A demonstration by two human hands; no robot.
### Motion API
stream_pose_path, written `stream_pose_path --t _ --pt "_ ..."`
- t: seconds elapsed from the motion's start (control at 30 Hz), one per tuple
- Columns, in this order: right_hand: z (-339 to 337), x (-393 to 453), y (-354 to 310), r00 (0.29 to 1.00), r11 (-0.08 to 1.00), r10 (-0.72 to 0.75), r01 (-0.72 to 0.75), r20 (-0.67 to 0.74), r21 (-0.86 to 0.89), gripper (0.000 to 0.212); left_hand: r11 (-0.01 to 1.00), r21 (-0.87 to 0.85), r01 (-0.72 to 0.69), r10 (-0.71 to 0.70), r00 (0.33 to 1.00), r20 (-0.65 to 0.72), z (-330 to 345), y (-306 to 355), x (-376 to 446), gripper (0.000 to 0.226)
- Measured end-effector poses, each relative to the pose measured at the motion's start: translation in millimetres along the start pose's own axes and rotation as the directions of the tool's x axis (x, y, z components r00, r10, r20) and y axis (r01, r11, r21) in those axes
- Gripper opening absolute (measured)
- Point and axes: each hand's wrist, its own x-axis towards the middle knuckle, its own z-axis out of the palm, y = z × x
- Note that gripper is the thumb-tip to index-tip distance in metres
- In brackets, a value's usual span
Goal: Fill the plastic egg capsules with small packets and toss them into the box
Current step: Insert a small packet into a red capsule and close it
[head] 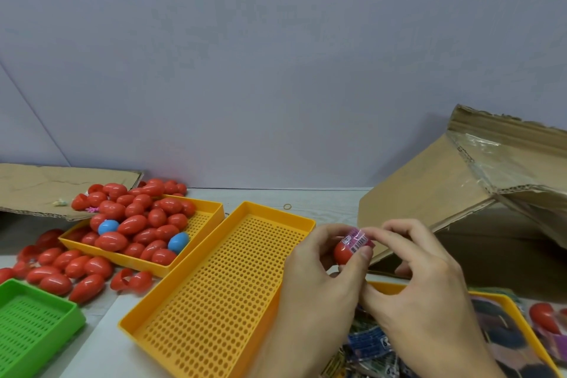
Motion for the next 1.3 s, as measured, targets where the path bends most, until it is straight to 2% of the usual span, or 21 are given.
stream_pose_path --t 0.37,0.6,0.77,0.9,0.97,1.07,1.3 --pt "-2 1 -1 1.000 1.000 -0.003 0.002 -0.028 -0.031 0.047 0.997 -0.041 -0.063 0.063 0.998 0.002 1 -1 0 0.009" --pt "-3 0 -2 1.000 1.000 -0.020 0.021 0.010 -0.018 0.049 0.998 -0.040 -0.053 0.050 0.997 -0.066 1 1 0 0.011" --pt "0 -2 0 1.000 0.998 0.005 -0.006 -0.016 -0.056 0.050 1.000 -0.007 -0.019 0.019 0.999 -0.034 2 0 0 0.020" --pt "0 -1 0 1.000 0.997 0.005 -0.007 -0.020 -0.080 0.050 0.998 -0.058 0.010 -0.013 0.998 -0.059 5 -2 -1 0.018" --pt "-1 0 0 1.000 0.999 0.000 -0.002 -0.028 -0.051 0.048 0.997 -0.065 -0.040 0.034 0.996 -0.082 7 -2 -2 0.009" --pt "-2 0 0 0.999 1.000 -0.009 0.009 -0.045 -0.007 0.047 0.985 0.043 -0.167 0.171 0.980 -0.103 10 -2 -3 0.003" --pt "2 0 0 0.994 1.000 0.018 -0.018 -0.106 0.001 0.048 0.989 -0.079 -0.122 0.109 0.982 -0.157 12 -1 -2 0.007"
